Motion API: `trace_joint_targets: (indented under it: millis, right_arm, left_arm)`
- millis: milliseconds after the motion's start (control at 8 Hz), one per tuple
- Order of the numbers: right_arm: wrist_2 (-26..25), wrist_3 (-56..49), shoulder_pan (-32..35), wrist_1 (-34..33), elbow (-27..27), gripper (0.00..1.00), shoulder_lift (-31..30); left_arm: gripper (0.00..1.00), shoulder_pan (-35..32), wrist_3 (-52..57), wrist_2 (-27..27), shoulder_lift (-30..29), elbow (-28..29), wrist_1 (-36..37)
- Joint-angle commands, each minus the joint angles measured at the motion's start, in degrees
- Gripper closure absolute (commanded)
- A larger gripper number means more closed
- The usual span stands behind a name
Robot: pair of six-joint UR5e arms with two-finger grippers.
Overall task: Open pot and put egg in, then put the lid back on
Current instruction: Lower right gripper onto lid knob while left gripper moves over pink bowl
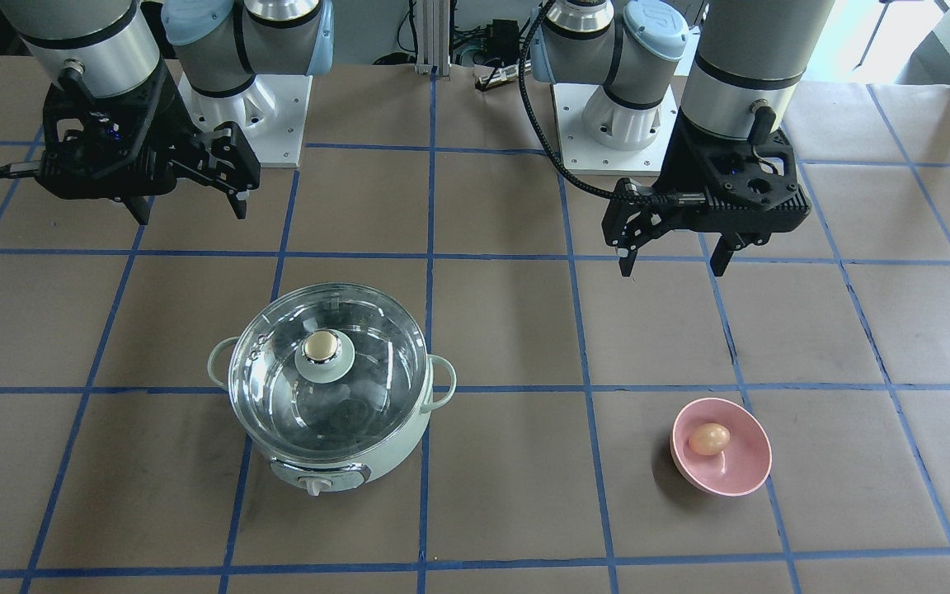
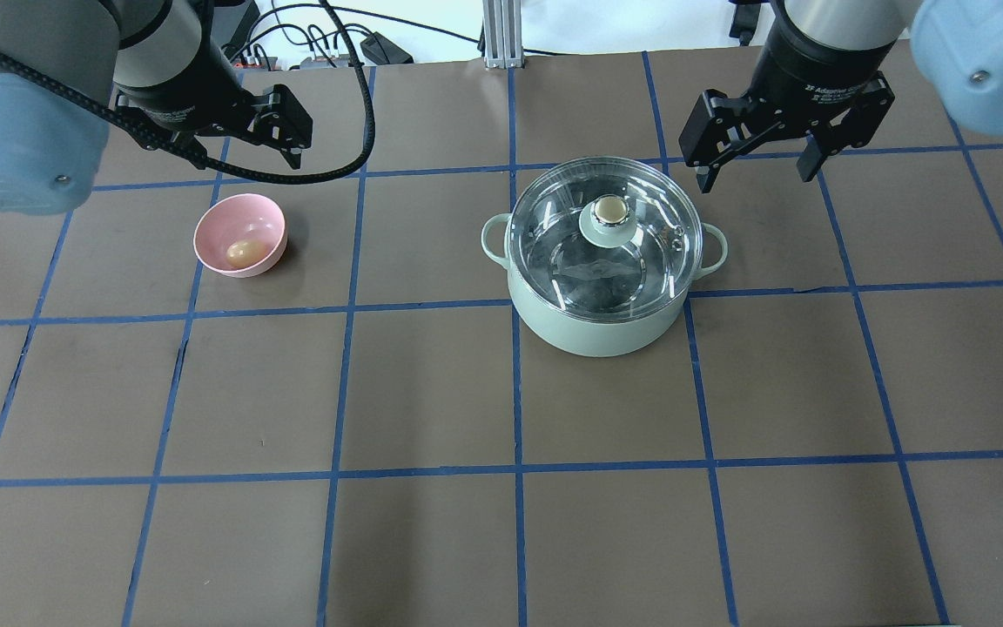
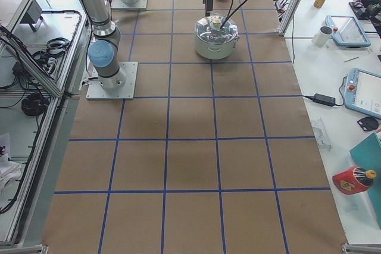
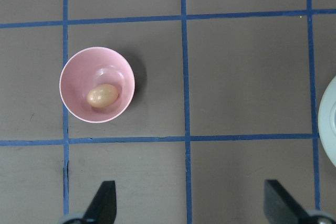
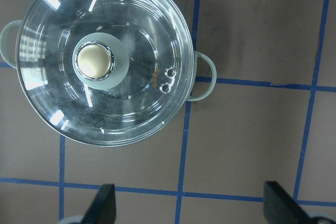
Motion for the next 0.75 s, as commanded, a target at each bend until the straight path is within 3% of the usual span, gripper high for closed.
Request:
trace_joint_targets:
  millis: [0, 250, 625]
  right_arm:
    - [0.9, 0.9, 0.7, -2.5, -0.5, 0.00, 2.8]
    - [0.5, 4.2, 5.8, -11.7, -0.7, 0.00, 8.0]
    - [1.1, 9.4, 7.6, -16.4, -0.4, 0.00, 13.1]
  left_arm:
    - [0.00, 0.5, 0.5, 0.4, -0.8, 0.4, 0.2]
    - [0.00, 4.6, 1.0, 0.2, -1.6, 0.8, 0.3]
    - [0.00, 9.2, -6.2, 0.4, -7.9, 0.8, 8.1]
